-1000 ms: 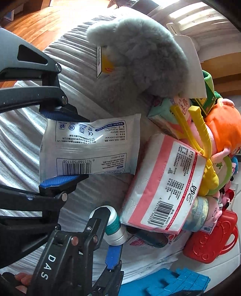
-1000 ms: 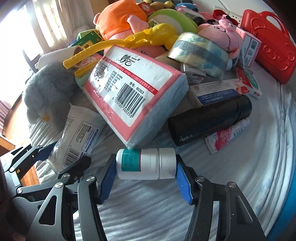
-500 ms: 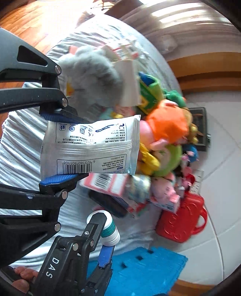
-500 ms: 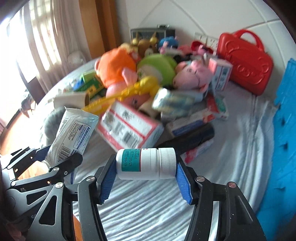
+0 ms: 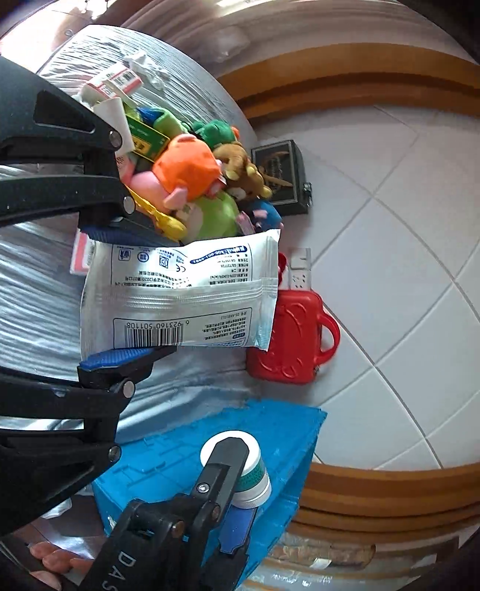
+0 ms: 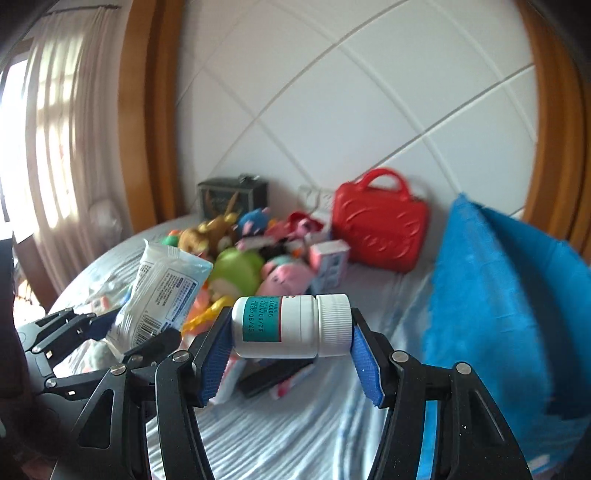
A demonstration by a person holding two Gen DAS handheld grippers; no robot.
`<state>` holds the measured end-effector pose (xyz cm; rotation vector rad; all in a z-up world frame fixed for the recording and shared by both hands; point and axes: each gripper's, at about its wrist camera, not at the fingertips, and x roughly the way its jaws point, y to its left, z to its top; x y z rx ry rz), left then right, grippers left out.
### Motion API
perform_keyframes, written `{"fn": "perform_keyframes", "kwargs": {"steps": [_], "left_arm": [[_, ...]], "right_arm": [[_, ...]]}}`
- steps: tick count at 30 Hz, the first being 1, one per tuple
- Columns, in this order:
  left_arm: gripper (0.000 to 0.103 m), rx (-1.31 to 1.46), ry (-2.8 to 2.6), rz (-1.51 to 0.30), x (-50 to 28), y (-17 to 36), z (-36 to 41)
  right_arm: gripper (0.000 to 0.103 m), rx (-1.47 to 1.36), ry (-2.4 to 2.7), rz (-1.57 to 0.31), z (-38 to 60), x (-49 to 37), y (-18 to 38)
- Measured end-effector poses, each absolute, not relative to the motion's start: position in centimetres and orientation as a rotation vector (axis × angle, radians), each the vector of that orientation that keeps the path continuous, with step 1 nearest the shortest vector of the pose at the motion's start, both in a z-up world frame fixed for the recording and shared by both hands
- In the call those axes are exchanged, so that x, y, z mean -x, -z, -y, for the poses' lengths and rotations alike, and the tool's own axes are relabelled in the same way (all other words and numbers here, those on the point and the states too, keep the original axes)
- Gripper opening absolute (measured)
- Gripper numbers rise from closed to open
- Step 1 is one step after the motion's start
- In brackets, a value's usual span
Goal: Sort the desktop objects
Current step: 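Carry the gauze packet and pill bottle over the blue crate with both tools, then open both tools to drop the packet and bottle into the crate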
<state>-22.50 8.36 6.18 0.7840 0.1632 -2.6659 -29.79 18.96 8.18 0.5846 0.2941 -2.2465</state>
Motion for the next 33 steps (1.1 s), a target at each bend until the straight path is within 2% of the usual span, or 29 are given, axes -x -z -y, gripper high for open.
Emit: {"fn": "perform_keyframes", "kwargs": {"steps": [9,18,26,33], "left_arm": [[0.045,-0.692,2.89,-0.043,28.4,-11.5,-18.4],[0.045,-0.727,2.977,0.023,39.7,-15.6,-30.6],[0.045,-0.994,2.912,0.058,51.0,-15.4,-37.6],[0.045,-1.165,2.803,0.05,54.9,-12.3,-37.6]], "right_arm": [[0.059,-0.49,2.498,-0.202,-29.1,32.8,-14.1],[0.059,-0.523,2.698,-0.167,-40.7,41.4,-16.7],[0.059,-0.723,2.719,-0.229,-47.1,51.6,-16.4],[0.059,-0.969,2.591,-0.252,-47.9,58.4,-13.8]]}}
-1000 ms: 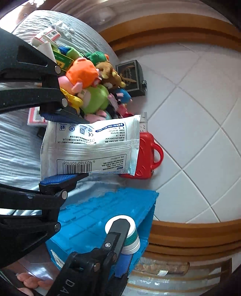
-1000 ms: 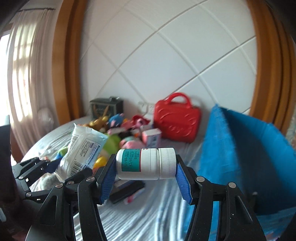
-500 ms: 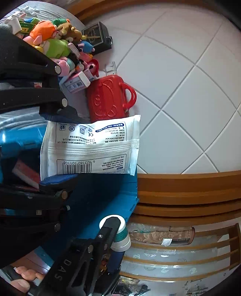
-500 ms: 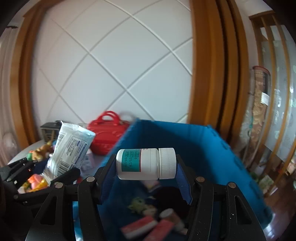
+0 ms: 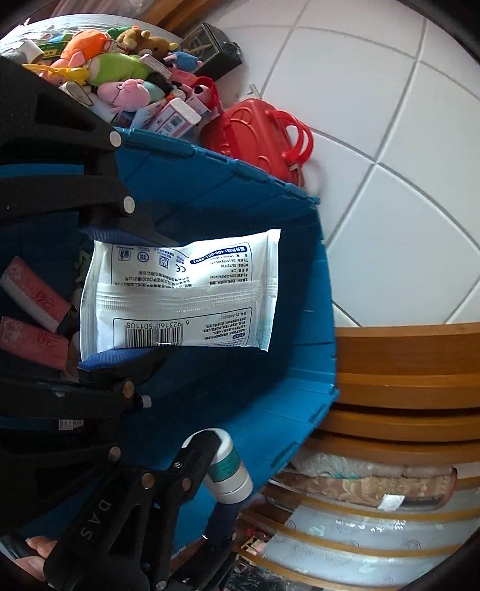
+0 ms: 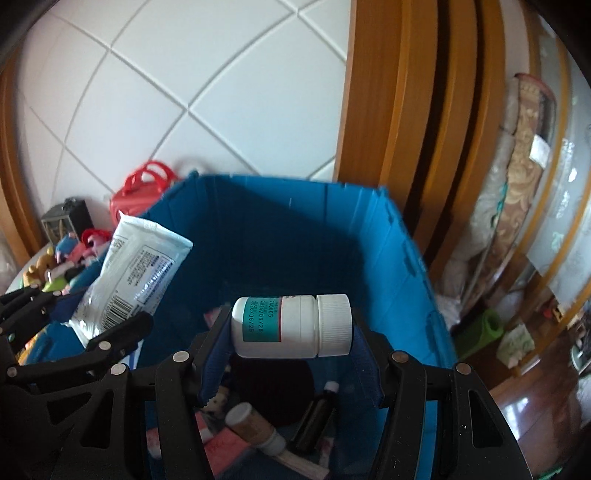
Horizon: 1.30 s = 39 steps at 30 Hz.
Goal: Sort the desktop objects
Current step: 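Open both tools to drop the packet and bottle into the crate, then move both tools back over the pile of items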
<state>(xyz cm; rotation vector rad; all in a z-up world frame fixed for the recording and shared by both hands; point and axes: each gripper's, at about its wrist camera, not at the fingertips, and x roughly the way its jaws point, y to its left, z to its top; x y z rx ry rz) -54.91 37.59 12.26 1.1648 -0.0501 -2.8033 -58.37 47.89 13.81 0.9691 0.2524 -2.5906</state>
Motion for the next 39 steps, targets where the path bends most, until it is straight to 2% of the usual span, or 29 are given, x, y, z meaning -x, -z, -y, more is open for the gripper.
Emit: {"fn": "perform_keyframes", "kwargs": {"steps": [8,15,18,19,21,23,25,29,39], "left_arm": [[0.045,-1.2,2.771,0.07,55.2,-11.2,-37.4],[0.046,-1.217,2.767,0.054,55.3,-11.0,-37.1],[0.049,-1.215,2.756,0.061,55.2,-11.0,-37.2],[0.054,-1.217,2.756,0.058,55.1,-11.1,-37.2],[0.059,-1.195,2.75,0.055,54.8,-11.3,-37.0],[0.067,-1.169,2.755,0.046,54.2,-11.8,-36.7],[0.074,-1.147,2.759,0.032,53.6,-12.2,-36.4],[0.078,-1.085,2.774,0.01,51.8,-13.2,-35.7],[0.08,-0.837,2.791,-0.045,44.8,-15.2,-34.8]], "right_arm": [[0.059,-1.119,2.503,-0.263,-48.5,61.0,-10.2],[0.059,-1.155,2.482,-0.281,-48.5,61.3,-9.4],[0.06,-1.15,2.486,-0.282,-48.6,61.2,-9.4],[0.061,-1.148,2.489,-0.28,-48.6,61.1,-9.5],[0.076,-1.138,2.5,-0.278,-48.7,60.9,-9.8],[0.085,-1.121,2.53,-0.286,-48.8,60.6,-10.2],[0.09,-1.108,2.545,-0.275,-49.2,60.4,-10.6],[0.103,-1.045,2.578,-0.262,-50.0,59.1,-11.9],[0.103,-0.72,2.773,-0.269,-51.5,51.4,-15.5]]}}
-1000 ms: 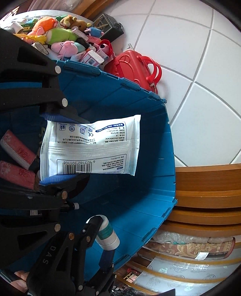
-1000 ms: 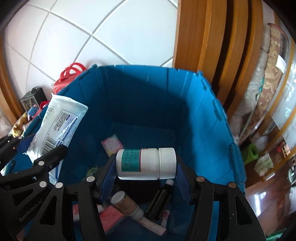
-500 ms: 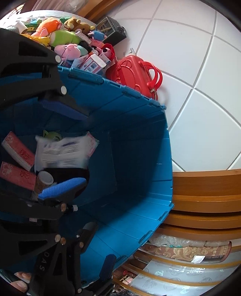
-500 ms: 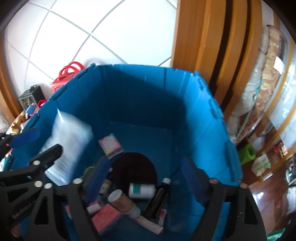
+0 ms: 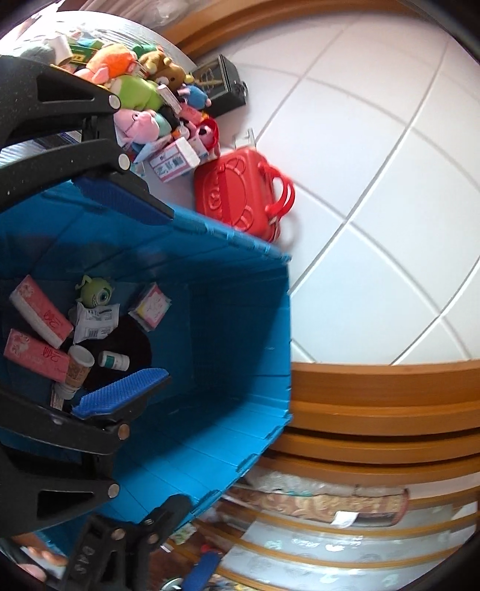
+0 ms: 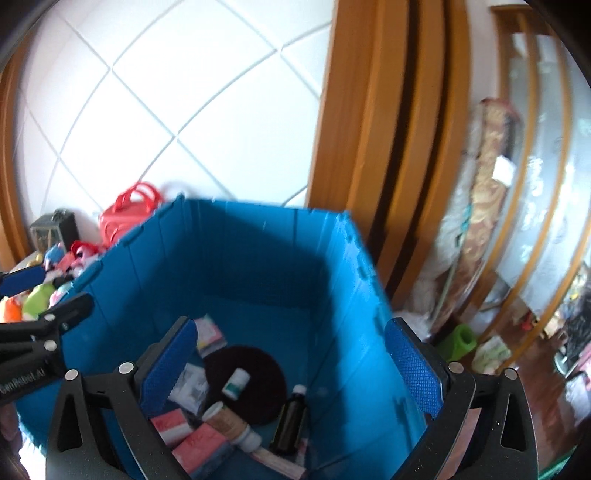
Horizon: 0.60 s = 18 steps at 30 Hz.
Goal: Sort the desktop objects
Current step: 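Move both tools back over the pile of items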
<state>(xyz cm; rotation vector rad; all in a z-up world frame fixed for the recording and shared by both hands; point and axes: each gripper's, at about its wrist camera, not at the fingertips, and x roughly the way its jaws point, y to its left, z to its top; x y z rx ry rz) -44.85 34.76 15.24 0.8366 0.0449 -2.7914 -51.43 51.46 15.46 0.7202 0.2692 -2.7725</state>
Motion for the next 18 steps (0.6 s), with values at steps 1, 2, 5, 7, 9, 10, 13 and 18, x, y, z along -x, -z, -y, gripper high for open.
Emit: {"fn": "perform_keyframes", "kwargs": {"steps": [1,2,5,7,9,10,13,18], "left_arm": [[0.08,-0.813,2.789,-0.054,44.1,-15.3,-34.6],[0.08,-0.783,2.791,-0.064,43.2,-15.3,-34.4],[0.08,-0.721,2.781,-0.068,41.1,-15.2,-34.0],[0.08,-0.679,2.77,-0.061,39.8,-15.0,-33.8],[0.08,-0.672,2.761,-0.062,38.7,-14.8,-33.4],[0.08,-0.67,2.758,-0.06,38.2,-14.7,-33.2],[0.08,-0.646,2.734,-0.055,36.3,-14.6,-32.1],[0.08,-0.618,2.662,-0.113,32.8,-14.5,-28.5]], "right_arm": [[0.103,-0.698,2.769,-0.254,-51.6,50.7,-15.4],[0.103,-0.678,2.76,-0.233,-51.6,49.9,-15.3],[0.103,-0.638,2.737,-0.182,-51.6,48.0,-14.9],[0.103,-0.609,2.723,-0.161,-51.3,47.1,-14.6],[0.103,-0.592,2.701,-0.132,-50.9,46.4,-14.3],[0.103,-0.591,2.682,-0.123,-50.6,46.2,-14.2],[0.103,-0.571,2.638,-0.123,-49.0,45.0,-14.0],[0.103,-0.52,2.543,-0.122,-45.1,42.5,-14.4]]}}
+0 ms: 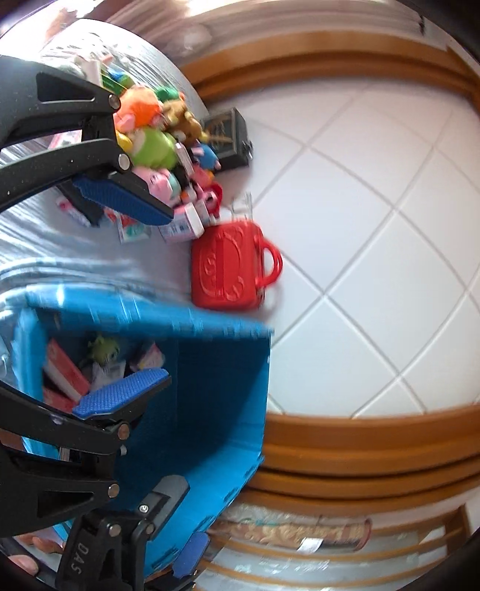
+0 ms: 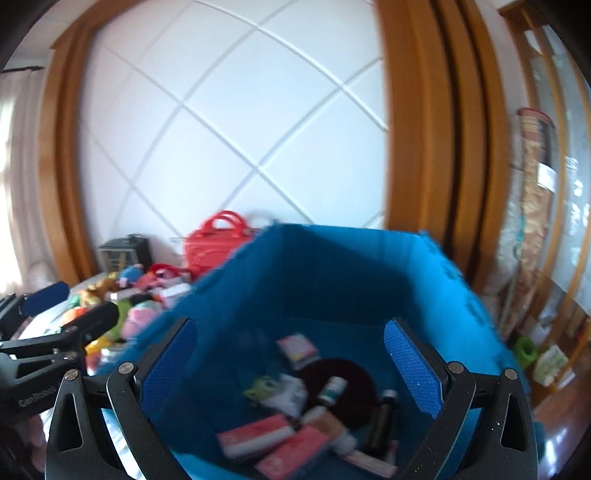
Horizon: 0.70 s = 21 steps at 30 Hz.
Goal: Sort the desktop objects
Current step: 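Move both tools back over the pile of items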
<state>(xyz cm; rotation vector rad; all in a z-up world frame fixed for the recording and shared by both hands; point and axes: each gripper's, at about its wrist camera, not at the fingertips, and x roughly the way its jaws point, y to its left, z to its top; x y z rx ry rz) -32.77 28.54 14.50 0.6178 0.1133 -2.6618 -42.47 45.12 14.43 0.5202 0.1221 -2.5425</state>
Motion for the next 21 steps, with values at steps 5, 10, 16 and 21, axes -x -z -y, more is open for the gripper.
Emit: {"fn": "perform_keyframes", "kwargs": {"steps": [5,10,16,21], "left_arm": [[0.08,-0.601,2.588,-0.179,28.3,-14.1,-23.2],[0.08,-0.605,2.527,-0.188,22.8,-13.0,-16.9],[0.08,-0.651,2.452,-0.237,15.5,-10.5,-8.0],[0.08,-0.722,2.354,-0.281,10.4,-7.7,-1.1]], "right_arm": [[0.103,-0.456,2.464,-0.157,-40.4,39.1,-15.2],[0.103,-0.453,2.395,-0.18,-34.2,35.1,-15.0],[0.103,-0.511,2.355,-0.206,-25.9,30.0,-13.6],[0.103,-0.593,2.35,-0.22,-20.5,27.0,-11.4]]}}
